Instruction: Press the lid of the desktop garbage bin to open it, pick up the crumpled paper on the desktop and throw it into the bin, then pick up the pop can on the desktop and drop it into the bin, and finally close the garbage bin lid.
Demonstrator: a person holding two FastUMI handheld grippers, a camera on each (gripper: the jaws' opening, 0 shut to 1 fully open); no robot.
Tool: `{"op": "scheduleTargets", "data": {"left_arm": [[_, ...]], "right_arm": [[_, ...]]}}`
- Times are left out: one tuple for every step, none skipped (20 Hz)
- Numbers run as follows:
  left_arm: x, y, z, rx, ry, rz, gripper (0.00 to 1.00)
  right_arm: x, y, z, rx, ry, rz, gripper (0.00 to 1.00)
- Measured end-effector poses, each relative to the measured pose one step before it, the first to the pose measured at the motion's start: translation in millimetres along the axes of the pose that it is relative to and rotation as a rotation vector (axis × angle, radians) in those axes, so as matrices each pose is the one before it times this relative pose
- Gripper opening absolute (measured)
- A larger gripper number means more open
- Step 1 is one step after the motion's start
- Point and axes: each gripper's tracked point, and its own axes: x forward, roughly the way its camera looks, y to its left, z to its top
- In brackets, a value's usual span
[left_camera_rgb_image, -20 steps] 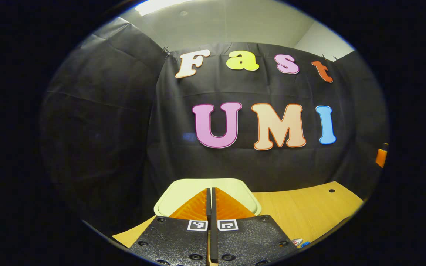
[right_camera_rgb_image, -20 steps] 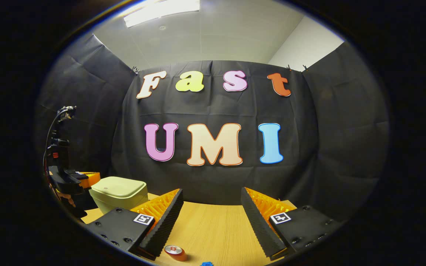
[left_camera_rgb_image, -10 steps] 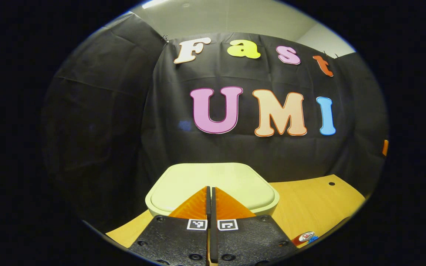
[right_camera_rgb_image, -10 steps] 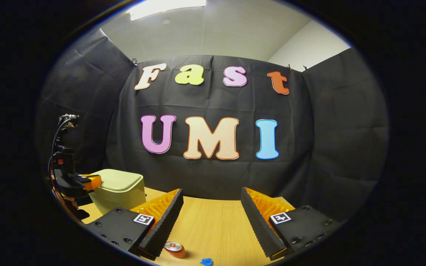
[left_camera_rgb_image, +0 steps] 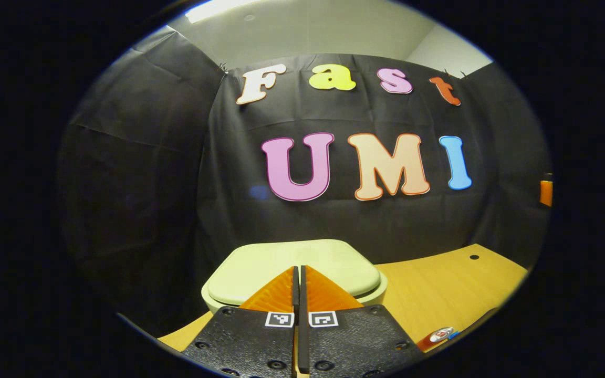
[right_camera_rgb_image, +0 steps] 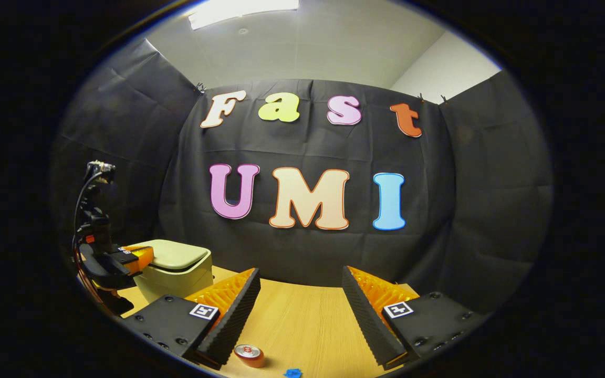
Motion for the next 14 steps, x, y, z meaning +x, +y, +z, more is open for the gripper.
{"op": "scheduleTargets", "data": {"left_arm": [[-3.32,-4.75,12.29,-0.00385,-0.03406,-0.00869,0.0],[-1.86,-6.07,11.3,-0.00146,-0.0286,-0.00796,0.0],[-1.38,-6.2,10.36,-0.00388,-0.01703,-0.00942,0.06],[-1.56,-8.76,7.05,-0.00803,-0.00629,-0.01426,0.11],[-3.09,-8.03,2.99,-0.00594,0.00357,-0.01376,0.22],[-1.61,-7.69,4.28,-0.00378,-0.00037,-0.00672,0.31],[-2.25,-5.29,4.55,-0.00121,-0.00248,-0.00152,0.41],[-3.53,-4.95,5.8,0.00357,-0.00728,0.00095,0.48],[-3.07,-5.77,4.65,0.00578,-0.01014,0.00121,0.55],[-3.58,-6.85,4.92,0.00716,-0.00438,-0.00116,0.61],[-3.7,-6.3,1.52,0.0049,-0.00399,0.00118,0.7],[-2.78,-6.52,3.21,0.0,-0.00068,-0.00097,0.75],[-3.85,-6.78,2.04,-0.00324,-0.00122,-0.00072,0.81],[-3.38,-5.99,2.12,-0.00526,0.00277,0.0055,0.83]], "right_arm": [[1.42,0.13,0.24,0.00284,0.00008,0.00851,0.98],[-0.46,1.36,-1.91,0.0032,0.00569,0.00806,0.98],[-0.52,0.36,-1.08,0.0011,0.00909,0.00888,0.98],[-2.39,0.04,-1.35,0.00112,0.00645,0.00839,0.98],[-0.62,-0.68,-0.12,0.00129,0.00038,0.00741,0.98],[1.47,0.19,-1.03,0.00283,0.00124,0.00814,0.98],[0.68,0.77,-0.9,0.00487,0.00407,0.01018,1.0],[-0.72,1.09,-2.61,0.00289,0.00591,0.01199,0.98],[-0.25,0.17,-1.61,-0.00002,0.00454,0.01019,0.98],[-0.28,-0.74,-2.66,-0.00187,0.00766,0.00951,0.98],[-0.18,0.21,-3.29,-0.00217,0.0129,0.01247,0.98],[-1.31,1.32,-4.38,-0.00105,0.01597,0.01459,0.98],[-1.35,1.13,-4.3,0.00211,0.01831,0.01571,0.98],[-2.09,2.37,-6.43,0.00349,0.02238,0.0177,0.98]]}}
